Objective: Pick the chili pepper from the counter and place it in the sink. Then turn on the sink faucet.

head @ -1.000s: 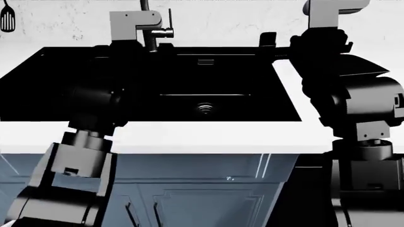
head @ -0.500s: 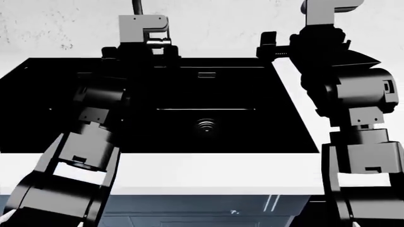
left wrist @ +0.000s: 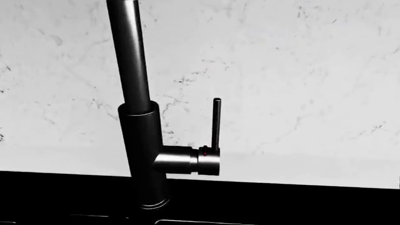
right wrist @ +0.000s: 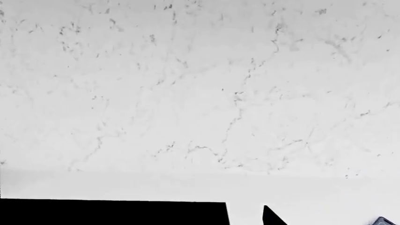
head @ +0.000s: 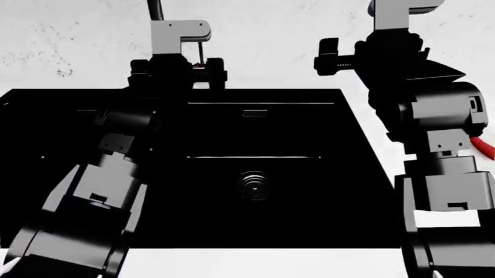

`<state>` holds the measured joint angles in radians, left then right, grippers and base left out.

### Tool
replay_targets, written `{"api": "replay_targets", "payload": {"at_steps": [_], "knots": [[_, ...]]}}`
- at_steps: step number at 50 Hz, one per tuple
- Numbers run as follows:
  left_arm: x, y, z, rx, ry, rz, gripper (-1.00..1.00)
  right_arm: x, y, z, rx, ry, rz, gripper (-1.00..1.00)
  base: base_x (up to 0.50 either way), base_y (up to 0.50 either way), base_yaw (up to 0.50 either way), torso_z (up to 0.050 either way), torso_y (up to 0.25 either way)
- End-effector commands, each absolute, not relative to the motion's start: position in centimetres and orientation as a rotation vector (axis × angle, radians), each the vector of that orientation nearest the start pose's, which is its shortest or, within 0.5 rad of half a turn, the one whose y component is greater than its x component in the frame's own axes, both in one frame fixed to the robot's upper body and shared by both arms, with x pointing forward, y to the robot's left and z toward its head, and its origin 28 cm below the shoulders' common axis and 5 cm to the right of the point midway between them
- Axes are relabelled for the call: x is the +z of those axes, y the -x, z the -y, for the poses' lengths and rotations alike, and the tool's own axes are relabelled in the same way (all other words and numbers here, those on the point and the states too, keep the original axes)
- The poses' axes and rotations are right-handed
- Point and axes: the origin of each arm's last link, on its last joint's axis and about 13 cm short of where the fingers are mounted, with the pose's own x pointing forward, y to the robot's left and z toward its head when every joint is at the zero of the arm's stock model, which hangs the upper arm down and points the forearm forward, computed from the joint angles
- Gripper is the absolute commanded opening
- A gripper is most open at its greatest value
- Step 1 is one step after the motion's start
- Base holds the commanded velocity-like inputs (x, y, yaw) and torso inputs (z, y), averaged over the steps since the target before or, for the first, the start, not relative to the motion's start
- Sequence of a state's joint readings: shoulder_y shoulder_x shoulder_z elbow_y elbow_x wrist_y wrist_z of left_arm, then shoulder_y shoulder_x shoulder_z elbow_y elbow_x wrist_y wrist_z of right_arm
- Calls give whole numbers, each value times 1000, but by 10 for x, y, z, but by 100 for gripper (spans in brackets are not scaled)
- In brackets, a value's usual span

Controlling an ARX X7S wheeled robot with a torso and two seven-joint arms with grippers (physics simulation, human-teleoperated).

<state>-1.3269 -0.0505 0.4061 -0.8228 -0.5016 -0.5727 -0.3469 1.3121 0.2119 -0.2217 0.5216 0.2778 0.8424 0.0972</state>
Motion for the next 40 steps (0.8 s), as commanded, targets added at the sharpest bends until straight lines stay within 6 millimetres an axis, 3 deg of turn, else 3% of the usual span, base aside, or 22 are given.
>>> {"api": "replay_targets", "payload": {"at_steps": [1, 40], "knots": [[249, -412, -161, 8, 37, -138, 100, 285, -397, 133, -24, 62, -76, 100, 363, 8, 0, 0, 0], [248, -405, -158, -19, 57, -139, 100, 287, -396, 133, -20, 63, -63, 100, 402, 8, 0, 0, 1]]}}
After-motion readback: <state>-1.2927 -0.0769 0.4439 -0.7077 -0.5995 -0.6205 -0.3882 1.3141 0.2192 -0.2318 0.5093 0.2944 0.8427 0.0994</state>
